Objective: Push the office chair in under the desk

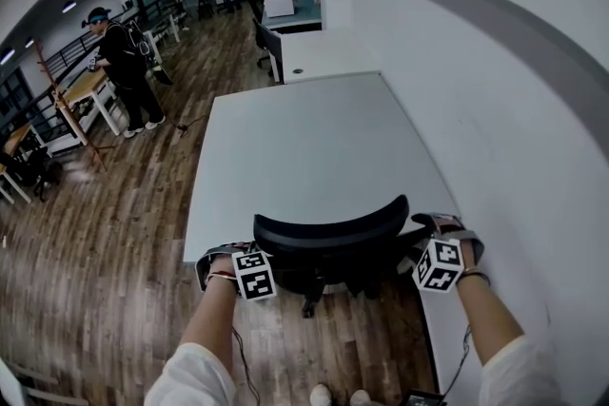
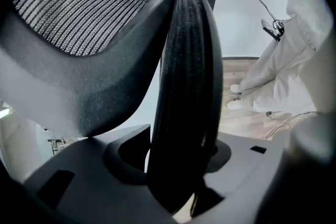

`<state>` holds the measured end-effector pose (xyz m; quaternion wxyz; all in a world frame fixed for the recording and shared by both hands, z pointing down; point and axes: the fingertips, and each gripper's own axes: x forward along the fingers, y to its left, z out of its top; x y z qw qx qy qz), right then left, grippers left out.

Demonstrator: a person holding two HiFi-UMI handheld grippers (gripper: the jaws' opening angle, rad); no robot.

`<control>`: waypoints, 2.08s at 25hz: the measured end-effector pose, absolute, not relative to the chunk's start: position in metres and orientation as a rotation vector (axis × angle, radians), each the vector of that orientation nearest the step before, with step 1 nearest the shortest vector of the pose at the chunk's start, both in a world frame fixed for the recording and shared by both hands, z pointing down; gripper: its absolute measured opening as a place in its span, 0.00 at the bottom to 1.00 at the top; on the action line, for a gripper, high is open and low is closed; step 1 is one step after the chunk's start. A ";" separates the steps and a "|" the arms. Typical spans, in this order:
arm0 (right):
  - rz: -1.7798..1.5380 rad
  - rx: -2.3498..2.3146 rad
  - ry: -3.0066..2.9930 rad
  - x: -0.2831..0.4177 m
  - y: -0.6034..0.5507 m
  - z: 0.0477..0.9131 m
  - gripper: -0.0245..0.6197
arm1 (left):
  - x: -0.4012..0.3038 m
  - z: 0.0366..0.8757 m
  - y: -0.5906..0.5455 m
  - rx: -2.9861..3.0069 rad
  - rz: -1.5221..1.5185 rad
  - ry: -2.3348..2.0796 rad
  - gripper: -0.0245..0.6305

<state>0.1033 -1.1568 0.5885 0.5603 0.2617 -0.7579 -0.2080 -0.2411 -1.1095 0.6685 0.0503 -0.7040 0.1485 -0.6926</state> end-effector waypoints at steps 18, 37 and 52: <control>0.112 1.197 -2.348 0.072 -1.059 0.544 0.54 | -0.216 0.652 -1.126 -2.361 -1.779 0.820 0.64; 0.239 1.156 -2.482 0.037 -1.025 0.549 0.54 | -0.201 0.576 -1.094 -2.644 -1.059 1.384 0.70; 0.330 1.129 -2.644 0.025 -0.984 0.532 0.53 | -0.162 0.542 -1.003 -2.978 -0.527 1.510 0.62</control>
